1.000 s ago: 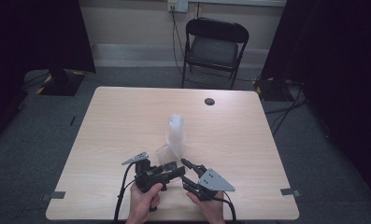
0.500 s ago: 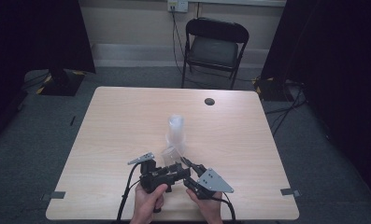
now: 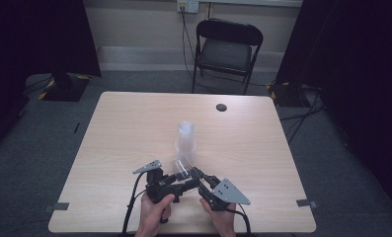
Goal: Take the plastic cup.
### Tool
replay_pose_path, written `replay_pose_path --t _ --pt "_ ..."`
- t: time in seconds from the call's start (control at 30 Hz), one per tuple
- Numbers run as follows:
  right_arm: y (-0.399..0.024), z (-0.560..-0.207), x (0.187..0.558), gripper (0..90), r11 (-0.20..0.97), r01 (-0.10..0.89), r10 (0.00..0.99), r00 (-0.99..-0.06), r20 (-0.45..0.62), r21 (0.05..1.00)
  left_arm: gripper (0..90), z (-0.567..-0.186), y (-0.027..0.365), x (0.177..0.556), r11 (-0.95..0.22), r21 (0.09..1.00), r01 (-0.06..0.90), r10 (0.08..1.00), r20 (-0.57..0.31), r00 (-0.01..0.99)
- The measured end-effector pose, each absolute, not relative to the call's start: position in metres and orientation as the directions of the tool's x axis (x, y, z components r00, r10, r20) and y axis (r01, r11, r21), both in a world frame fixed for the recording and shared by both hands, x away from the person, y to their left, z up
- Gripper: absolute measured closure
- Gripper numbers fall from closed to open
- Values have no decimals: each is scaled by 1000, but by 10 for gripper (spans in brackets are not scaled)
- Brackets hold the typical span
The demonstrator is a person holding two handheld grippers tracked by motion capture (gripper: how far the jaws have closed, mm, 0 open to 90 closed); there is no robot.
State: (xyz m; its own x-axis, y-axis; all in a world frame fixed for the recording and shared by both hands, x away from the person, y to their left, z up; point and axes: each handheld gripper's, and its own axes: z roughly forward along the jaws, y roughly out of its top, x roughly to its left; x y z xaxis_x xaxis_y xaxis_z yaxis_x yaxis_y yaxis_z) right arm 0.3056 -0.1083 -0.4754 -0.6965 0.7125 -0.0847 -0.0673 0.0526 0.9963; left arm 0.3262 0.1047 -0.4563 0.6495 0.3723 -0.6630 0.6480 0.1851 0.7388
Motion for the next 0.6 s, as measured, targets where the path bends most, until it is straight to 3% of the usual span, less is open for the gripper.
replay_pose_path --t 0.6 --pt "-116 -477 305 887 38 -67 727 -683 -74 997 198 -451 110 323 167 774 611 386 -622 681"
